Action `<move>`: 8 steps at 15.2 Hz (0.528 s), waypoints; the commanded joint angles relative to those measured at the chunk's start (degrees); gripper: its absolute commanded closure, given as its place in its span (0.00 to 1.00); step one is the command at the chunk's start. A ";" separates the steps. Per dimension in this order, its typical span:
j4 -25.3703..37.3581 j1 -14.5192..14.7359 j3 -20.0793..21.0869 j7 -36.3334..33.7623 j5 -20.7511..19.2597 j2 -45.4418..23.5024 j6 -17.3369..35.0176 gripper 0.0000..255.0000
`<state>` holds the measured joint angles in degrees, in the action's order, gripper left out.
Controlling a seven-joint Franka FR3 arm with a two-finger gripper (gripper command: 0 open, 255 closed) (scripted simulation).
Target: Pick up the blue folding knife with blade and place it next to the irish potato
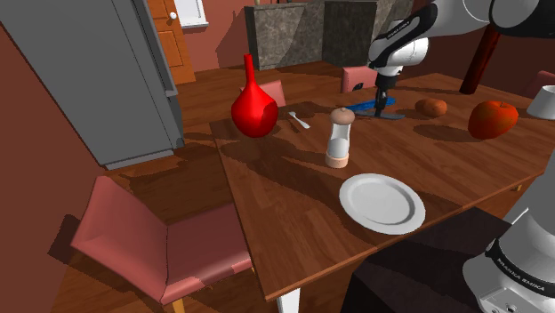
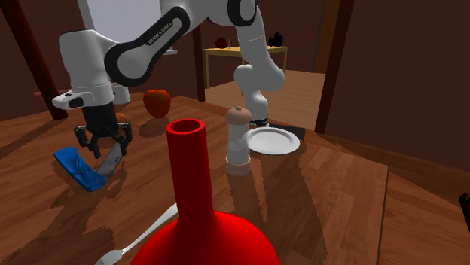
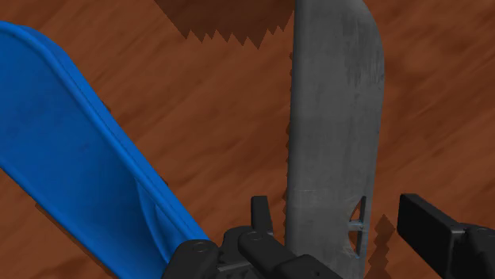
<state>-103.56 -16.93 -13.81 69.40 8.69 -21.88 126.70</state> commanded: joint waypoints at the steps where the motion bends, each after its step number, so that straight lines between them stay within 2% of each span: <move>1: -0.06 0.03 0.03 0.02 0.00 0.02 -0.01 0.00; 5: 0.00 0.05 0.05 -0.02 0.01 -0.05 -0.01 0.00; 8: 2.00 0.25 -0.42 -0.66 -1.01 2.74 -4.71 0.00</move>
<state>-102.58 -16.82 -14.14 69.11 8.00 -19.80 123.67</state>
